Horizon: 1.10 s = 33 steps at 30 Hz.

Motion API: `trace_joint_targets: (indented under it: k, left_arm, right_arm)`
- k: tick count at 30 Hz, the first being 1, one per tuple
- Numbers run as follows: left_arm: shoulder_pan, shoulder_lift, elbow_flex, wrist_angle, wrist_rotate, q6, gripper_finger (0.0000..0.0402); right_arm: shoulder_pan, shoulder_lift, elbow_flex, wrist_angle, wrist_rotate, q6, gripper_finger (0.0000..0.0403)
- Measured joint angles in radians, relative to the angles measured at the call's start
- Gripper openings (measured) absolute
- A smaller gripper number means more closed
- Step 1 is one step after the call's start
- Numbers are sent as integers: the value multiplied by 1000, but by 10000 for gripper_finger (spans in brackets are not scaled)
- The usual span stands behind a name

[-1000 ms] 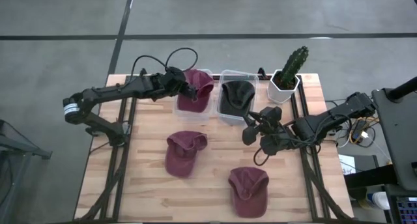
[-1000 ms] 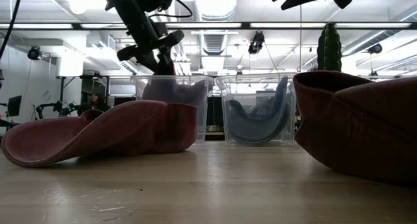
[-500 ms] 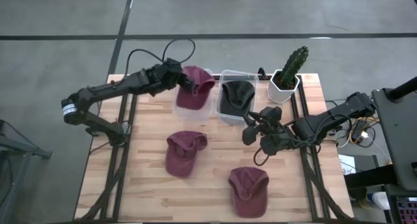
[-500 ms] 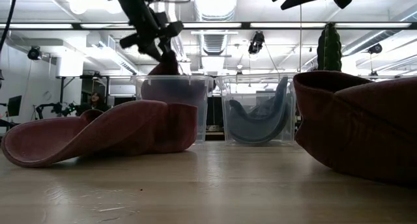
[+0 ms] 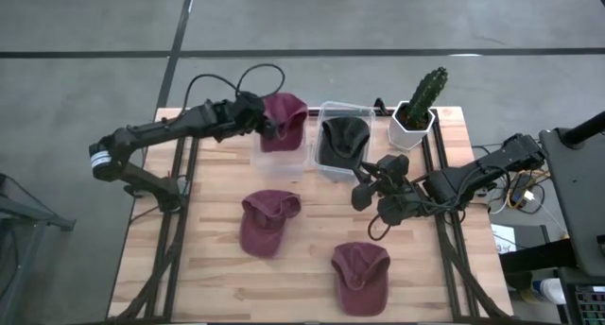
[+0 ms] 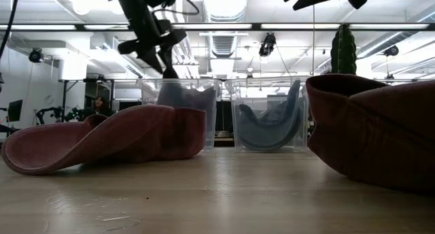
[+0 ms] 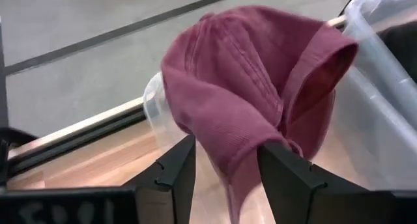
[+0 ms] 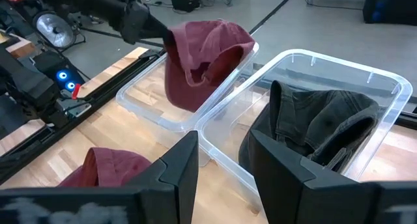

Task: Pick & Place hat
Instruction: Put the right red cap into the left transparent bin

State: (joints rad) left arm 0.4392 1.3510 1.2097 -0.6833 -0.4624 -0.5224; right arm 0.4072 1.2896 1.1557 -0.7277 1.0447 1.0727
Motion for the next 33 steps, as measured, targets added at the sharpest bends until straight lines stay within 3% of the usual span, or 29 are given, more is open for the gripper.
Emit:
trace_joint_targets:
  k: [14, 22, 27, 33]
  left_arm:
    - [0, 0, 15, 5, 10, 40, 156]
    - [17, 8, 42, 323, -7, 275, 156]
    - [64, 29, 42, 352, -7, 401, 156]
    - [119, 35, 42, 352, 18, 435, 156]
  right_arm:
    - [0, 0, 0, 0, 1, 8, 127]
    - [0, 0, 0, 0, 2, 9, 127]
    - [0, 2, 0, 0, 2, 6, 123]
    - [0, 2, 0, 0, 2, 5, 123]
